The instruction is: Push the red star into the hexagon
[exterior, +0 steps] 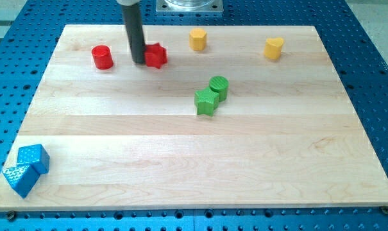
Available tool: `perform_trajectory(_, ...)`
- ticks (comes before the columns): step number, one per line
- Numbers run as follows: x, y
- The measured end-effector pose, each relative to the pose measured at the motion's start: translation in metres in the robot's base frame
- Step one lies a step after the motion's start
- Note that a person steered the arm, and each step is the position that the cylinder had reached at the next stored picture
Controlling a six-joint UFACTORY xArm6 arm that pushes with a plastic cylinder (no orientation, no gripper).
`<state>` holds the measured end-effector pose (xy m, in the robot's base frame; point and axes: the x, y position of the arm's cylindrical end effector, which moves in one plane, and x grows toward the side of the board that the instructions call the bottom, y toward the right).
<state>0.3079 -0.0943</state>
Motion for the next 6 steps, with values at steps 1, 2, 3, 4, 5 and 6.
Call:
perform_trajectory(1,0.008,-0.016)
perform_trajectory(2,0.012,0.038)
perform_trajectory(3,0.012,0.053)
perform_trajectory(4,0.009,0.054)
perform_trajectory(5,-0.011,0.056)
perform_trajectory(6,0.02,0.055)
